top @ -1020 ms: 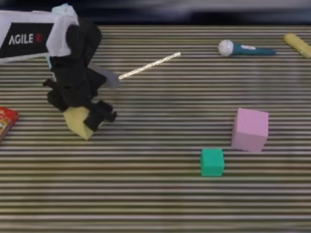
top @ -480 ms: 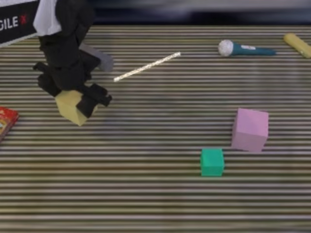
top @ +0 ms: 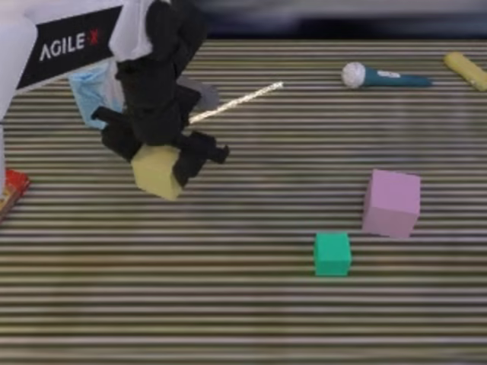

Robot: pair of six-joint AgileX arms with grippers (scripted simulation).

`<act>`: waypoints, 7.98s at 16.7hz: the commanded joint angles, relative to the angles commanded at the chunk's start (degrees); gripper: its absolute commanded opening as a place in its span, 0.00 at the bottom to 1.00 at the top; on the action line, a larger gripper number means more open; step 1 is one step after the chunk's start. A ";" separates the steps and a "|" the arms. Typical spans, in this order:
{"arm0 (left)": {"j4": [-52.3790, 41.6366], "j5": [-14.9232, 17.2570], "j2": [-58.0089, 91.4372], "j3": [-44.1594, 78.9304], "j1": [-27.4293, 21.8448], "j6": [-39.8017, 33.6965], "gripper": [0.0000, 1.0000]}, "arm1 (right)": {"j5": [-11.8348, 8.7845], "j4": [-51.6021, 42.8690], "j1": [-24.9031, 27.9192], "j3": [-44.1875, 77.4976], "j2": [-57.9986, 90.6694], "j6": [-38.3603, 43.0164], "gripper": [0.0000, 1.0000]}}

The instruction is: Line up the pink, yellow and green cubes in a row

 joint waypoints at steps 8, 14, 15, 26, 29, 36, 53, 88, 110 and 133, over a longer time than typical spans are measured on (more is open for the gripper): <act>-4.74 -0.36 2.93 6.62 -15.22 -35.47 0.00 | 0.00 0.00 0.00 0.00 0.00 0.00 1.00; -5.74 -0.69 2.69 9.00 -21.34 -47.74 0.00 | 0.00 0.00 0.00 0.00 0.00 0.00 1.00; -5.74 -0.69 2.69 9.00 -21.34 -47.75 0.00 | 0.00 0.00 0.00 0.00 0.00 0.00 1.00; 6.87 -0.64 6.26 0.18 -21.12 -47.51 0.00 | 0.00 0.00 0.00 0.00 0.00 0.00 1.00; 7.74 -0.65 6.62 -0.55 -21.15 -47.51 0.00 | 0.00 0.00 0.00 0.00 0.00 0.00 1.00; 7.74 -0.65 6.62 -0.55 -21.15 -47.51 0.38 | 0.00 0.00 0.00 0.00 0.00 0.00 1.00; 7.73 -0.65 6.59 -0.54 -21.12 -47.51 1.00 | 0.00 0.00 0.00 0.00 0.00 0.00 1.00; 45.02 -1.36 -97.44 -77.82 17.18 -18.91 1.00 | -0.03 -50.16 14.42 72.69 94.54 24.36 1.00; 63.77 -0.18 -127.19 -101.03 25.82 -1.97 1.00 | 0.17 -52.56 18.72 89.08 126.09 31.64 1.00; 63.77 -0.18 -127.19 -101.03 25.82 -1.97 1.00 | 0.20 -46.89 18.83 85.60 128.70 31.78 0.00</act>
